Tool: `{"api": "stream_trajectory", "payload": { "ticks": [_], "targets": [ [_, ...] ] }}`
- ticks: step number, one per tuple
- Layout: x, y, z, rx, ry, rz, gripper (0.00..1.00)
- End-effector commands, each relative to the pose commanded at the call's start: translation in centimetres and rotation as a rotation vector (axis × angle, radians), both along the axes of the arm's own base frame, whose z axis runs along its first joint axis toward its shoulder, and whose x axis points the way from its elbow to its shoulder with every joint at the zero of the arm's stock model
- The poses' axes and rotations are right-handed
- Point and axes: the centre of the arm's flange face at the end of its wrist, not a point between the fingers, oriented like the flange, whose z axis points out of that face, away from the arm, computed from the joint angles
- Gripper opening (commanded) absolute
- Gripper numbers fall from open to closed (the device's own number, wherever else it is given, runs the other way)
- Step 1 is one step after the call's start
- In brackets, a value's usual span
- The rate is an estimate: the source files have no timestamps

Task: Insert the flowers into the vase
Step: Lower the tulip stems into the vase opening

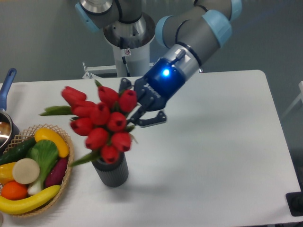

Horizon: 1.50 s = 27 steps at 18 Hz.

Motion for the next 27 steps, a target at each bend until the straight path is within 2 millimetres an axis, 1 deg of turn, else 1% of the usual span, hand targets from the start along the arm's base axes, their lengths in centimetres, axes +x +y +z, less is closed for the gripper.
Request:
{"api": "stream_trajectory", "payload": {
  "ticks": [3, 6, 10, 13, 17, 19, 22, 27],
  "targets": [
    [0.8, 1.0, -0.7, 0.008, 0.003, -0.031, 0.00],
    [1.1, 1.7, -1.6, 0.004, -0.002, -0.047, 0.00],
    [1.0, 2.7, -3.3, 0.012, 0.026, -0.072, 0.02],
    [1.0, 2.8, -3.7, 0.010, 0.022, -0.072, 0.03],
    [0.5, 3.2, -5.1, 0.002, 0.019, -0.074, 0.04],
    [0.3, 3.2, -5.4, -0.004, 0.017, -0.072, 0.04],
    [0.4, 3.3, -6.6, -0.021, 0.003, -0.072, 0.04],
    [0.9, 3.2, -9.3, -0.024, 0.010, -0.089, 0.07]
  ]
}}
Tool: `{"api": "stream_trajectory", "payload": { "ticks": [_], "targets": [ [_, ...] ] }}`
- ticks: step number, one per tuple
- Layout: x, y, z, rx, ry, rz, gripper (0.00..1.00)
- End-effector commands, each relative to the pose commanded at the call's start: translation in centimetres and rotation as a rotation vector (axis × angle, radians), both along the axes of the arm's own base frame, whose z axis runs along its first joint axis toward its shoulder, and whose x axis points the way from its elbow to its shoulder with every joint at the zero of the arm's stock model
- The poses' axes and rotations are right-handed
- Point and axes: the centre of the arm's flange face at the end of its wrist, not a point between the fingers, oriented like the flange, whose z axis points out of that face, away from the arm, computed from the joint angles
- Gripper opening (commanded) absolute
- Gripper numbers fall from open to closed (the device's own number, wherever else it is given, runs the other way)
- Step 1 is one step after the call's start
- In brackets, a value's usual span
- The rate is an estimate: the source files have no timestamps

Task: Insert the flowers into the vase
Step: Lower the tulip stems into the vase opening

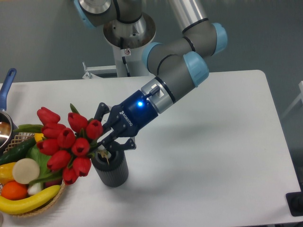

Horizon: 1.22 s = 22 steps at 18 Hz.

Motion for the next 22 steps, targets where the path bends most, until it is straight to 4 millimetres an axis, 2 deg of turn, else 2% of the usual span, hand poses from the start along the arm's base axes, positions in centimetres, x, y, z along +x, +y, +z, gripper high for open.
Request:
{"api": "stream_trajectory", "payload": {
  "ticks": [5, 8, 10, 15, 19, 22],
  "targets": [
    [0.1, -0.1, -1.9, -0.008, -0.003, -0.007, 0.12],
    [0.2, -0.3, -3.7, -0.003, 0.012, -0.018, 0.15],
    [0.2, -0.6, -4.1, -0.003, 0.012, -0.016, 0.15],
    [0.0, -1.4, -5.6, -0.031, -0.006, -0.001, 0.25],
    [-0.3, -2.0, -6.3, -0.047, -0.016, 0.011, 0.41],
    [-0.7, -2.4, -6.9, -0.057, -0.028, 0.023, 0.62]
  ]
}}
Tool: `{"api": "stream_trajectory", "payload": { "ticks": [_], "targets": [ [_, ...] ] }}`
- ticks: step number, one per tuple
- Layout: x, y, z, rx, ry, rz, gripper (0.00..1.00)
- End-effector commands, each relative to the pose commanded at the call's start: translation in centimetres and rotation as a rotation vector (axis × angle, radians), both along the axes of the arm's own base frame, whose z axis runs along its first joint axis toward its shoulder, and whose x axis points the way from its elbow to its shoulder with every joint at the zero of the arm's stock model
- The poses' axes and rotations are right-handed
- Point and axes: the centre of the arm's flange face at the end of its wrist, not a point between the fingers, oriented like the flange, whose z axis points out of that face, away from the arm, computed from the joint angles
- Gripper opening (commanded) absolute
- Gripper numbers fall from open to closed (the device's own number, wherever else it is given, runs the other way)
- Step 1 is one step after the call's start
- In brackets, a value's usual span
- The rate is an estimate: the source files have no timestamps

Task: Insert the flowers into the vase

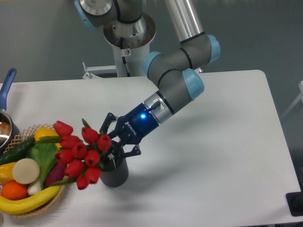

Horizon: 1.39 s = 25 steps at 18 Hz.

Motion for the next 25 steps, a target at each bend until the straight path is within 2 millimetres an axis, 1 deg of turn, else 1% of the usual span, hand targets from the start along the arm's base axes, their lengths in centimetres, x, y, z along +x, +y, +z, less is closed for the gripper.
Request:
{"api": "stream_trajectory", "payload": {
  "ticks": [1, 2, 3, 5, 8, 13, 14, 15, 16, 17, 20, 21, 23, 24, 25],
  "targets": [
    [-0.1, -0.2, -0.3, -0.005, -0.008, 0.005, 0.79],
    [-0.1, -0.5, -0.5, -0.009, -0.014, 0.009, 0.91],
    [-0.3, -0.9, -0.6, -0.012, -0.018, 0.017, 0.99],
    [-0.6, -1.7, -1.0, -0.017, -0.029, 0.032, 1.00],
    [-1.3, -3.1, -0.5, -0.015, -0.027, 0.060, 1.00],
    [-5.0, -6.5, 2.0, 0.011, 0.012, 0.147, 1.00],
    [-6.0, -7.5, 2.7, 0.018, 0.024, 0.171, 1.00],
    [-7.4, -8.9, 3.8, 0.027, 0.043, 0.205, 1.00],
    [-9.4, -10.9, 5.6, 0.040, 0.073, 0.252, 1.00],
    [-10.6, -12.1, 6.4, 0.044, 0.082, 0.283, 1.00],
    [-14.0, -15.7, 7.3, 0.020, 0.055, 0.380, 1.00],
    [-14.7, -16.2, 7.4, 0.007, 0.068, 0.397, 1.00],
    [-16.7, -17.4, 8.1, -0.057, 0.126, 0.453, 1.00],
    [-17.8, -17.9, 8.0, -0.110, 0.164, 0.485, 1.00],
    [-18.9, -18.3, 7.5, -0.173, 0.196, 0.517, 1.00]
  ]
}}
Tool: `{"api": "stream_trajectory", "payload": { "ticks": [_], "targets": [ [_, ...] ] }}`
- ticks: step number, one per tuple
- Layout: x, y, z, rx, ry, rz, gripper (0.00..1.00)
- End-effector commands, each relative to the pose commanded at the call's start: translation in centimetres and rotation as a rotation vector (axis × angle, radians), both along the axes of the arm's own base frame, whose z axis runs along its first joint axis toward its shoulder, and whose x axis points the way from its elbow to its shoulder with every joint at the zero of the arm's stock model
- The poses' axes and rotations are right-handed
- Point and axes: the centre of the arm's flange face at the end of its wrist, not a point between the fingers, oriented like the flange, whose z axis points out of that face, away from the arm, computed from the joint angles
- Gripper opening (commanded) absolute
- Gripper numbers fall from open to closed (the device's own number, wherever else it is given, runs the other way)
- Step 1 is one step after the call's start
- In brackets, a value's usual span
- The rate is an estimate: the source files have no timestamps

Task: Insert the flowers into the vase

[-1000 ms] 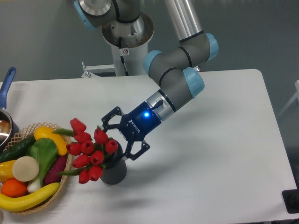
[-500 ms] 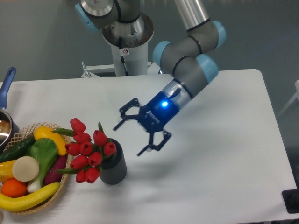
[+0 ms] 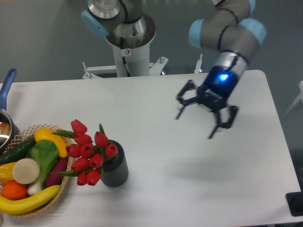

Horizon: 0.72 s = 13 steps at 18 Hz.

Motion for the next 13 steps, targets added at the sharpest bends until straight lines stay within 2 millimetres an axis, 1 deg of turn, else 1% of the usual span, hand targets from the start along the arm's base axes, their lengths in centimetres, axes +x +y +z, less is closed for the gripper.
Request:
{"api": "stream_trajectory", "payload": {
  "ticks": [2, 4, 5, 6, 8, 10, 12, 13],
  "targets": [
    [-1.6, -1.0, -0.5, -0.136, 0.042, 0.073, 1.00],
    [-2.4, -1.6, -1.2, -0.250, 0.072, 0.125, 1.00],
    [-2.7, -1.7, -1.8, -0.291, 0.079, 0.137, 1.00],
    [-2.7, -1.8, -2.1, -0.316, 0.083, 0.147, 1.00],
    [-2.8, -2.2, -2.0, -0.377, 0.104, 0.174, 1.00],
    [-3.1, -2.9, -2.7, -0.506, 0.131, 0.225, 1.00],
    [-1.9, -1.2, -3.3, -0.591, 0.139, 0.210, 1.00],
    [-1.7, -1.1, -3.5, -0.616, 0.142, 0.213, 1.00]
  ]
}}
